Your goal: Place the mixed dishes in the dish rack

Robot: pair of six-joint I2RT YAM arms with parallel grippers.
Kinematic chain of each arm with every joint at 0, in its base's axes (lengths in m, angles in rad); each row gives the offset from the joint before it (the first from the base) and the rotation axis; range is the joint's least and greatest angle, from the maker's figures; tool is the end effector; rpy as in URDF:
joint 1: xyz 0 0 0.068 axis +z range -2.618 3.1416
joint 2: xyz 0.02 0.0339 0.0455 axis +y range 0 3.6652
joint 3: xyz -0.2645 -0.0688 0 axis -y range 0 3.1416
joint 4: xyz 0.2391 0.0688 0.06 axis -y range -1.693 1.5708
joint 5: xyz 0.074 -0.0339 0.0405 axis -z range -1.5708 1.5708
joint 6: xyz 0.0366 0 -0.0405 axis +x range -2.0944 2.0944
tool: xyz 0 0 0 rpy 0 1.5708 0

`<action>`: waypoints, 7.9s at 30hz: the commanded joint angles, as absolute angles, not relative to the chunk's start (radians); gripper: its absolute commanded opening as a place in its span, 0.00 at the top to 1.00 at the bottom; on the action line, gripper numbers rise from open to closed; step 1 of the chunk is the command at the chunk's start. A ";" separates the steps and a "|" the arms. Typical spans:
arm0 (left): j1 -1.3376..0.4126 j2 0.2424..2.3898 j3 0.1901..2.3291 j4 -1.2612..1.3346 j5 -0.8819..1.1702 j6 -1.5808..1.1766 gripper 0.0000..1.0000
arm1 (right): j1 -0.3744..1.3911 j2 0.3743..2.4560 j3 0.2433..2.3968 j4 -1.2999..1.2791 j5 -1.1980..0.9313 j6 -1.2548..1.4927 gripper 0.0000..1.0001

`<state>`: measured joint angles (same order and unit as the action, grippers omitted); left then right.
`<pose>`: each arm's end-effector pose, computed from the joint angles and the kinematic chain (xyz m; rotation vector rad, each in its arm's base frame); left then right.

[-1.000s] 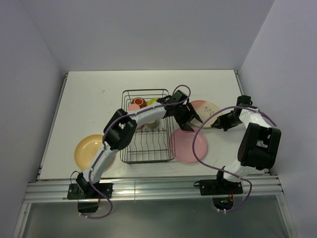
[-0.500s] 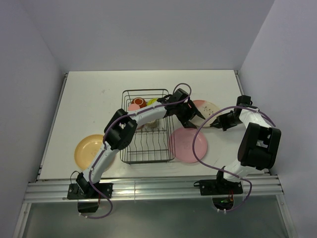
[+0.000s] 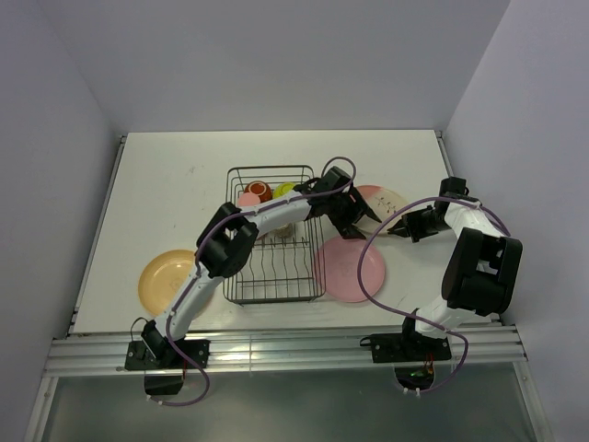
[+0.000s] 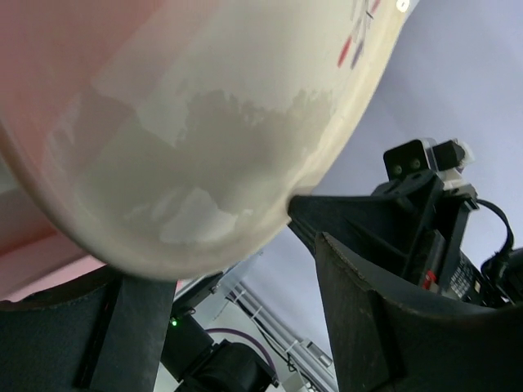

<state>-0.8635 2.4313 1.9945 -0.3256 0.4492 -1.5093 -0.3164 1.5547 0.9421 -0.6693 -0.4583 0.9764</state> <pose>0.3388 -0.4207 0.1653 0.6147 -2.6796 1.3194 0.2676 -0.0706 0.1872 1.6783 2.3886 0.7813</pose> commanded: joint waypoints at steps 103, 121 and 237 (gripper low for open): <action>-1.008 1.029 1.450 -1.374 -0.511 -1.086 1.00 | 0.106 0.801 0.785 -0.799 -0.414 0.626 0.30; -0.816 0.980 1.364 -1.374 -0.500 -0.913 1.00 | 0.103 0.813 0.776 -0.808 -0.402 0.614 0.30; -0.907 1.361 1.784 -0.845 0.034 -0.764 0.01 | 0.074 0.942 1.221 -1.005 -0.496 0.584 1.00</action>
